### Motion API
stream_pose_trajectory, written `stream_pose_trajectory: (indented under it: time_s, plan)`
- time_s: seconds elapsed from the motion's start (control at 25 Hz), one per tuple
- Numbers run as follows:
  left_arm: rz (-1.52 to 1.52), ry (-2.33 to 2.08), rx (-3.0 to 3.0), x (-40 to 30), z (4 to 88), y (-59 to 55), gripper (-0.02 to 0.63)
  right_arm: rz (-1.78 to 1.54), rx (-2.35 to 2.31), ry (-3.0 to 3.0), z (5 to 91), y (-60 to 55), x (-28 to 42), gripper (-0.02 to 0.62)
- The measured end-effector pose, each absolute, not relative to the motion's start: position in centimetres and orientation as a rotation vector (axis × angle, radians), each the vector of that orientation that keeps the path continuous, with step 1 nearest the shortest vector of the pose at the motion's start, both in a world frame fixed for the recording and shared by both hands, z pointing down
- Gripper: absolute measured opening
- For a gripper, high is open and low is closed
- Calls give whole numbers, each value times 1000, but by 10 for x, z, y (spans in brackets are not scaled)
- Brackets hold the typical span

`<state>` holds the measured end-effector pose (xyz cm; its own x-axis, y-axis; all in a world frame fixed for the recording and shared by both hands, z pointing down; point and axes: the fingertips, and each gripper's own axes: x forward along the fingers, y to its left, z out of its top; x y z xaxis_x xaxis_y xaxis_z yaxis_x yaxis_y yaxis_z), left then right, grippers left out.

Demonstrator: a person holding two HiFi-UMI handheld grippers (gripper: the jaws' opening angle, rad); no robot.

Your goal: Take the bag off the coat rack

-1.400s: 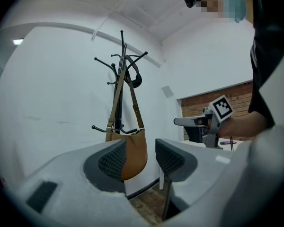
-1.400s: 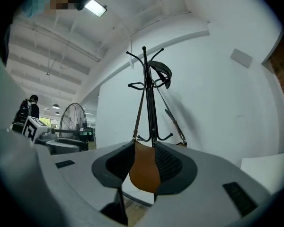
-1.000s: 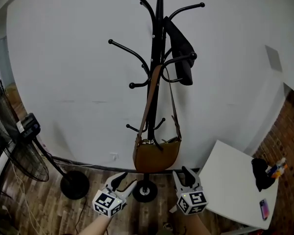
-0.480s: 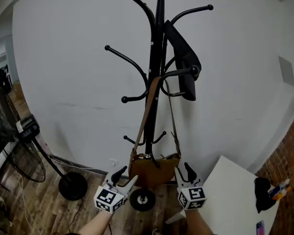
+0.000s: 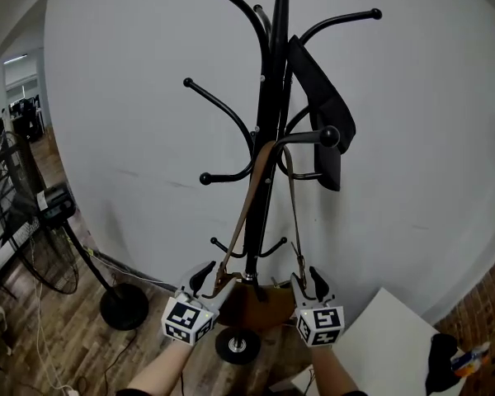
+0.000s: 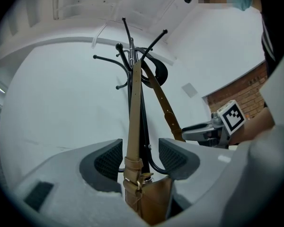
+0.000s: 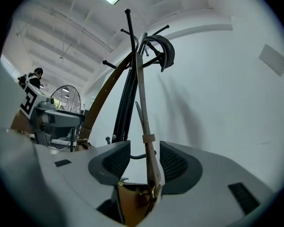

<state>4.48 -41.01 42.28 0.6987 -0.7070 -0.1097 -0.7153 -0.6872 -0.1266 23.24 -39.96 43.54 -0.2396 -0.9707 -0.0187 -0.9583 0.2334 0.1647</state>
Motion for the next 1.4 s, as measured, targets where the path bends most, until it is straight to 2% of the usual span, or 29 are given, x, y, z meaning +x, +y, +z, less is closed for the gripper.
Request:
stream_pose_trajectory:
  time_s: [0.28,0.32,0.36,0.4,0.48,0.56,0.68,1.4]
  plan:
    - [72,1193,-2702,57,410,-429,232,-222,1826,-2436,438,-422,230,168]
    - [63,1189,-2699,59,410,-431,232,-220,1830,-2439,438,-423,231,152]
    - [50,1184,-2693,61,410,-433,228,-218,1838,-2440,437,-424,232,111]
    - [32,1179,-2683,62,411,-434,214,-218,1845,-2440,437,-424,233,79]
    - [1,1184,-2666,63,413,-437,164,-217,1852,-2438,437,-424,234,77]
    - [-13,1207,-2656,60,414,-440,73,-213,1852,-2440,436,-423,235,57]
    - [-5,1220,-2670,58,412,-444,17,-179,1854,-2475,434,-422,238,44]
    - [1,1148,-2781,48,404,-435,12,-143,1873,-2530,401,-393,229,35]
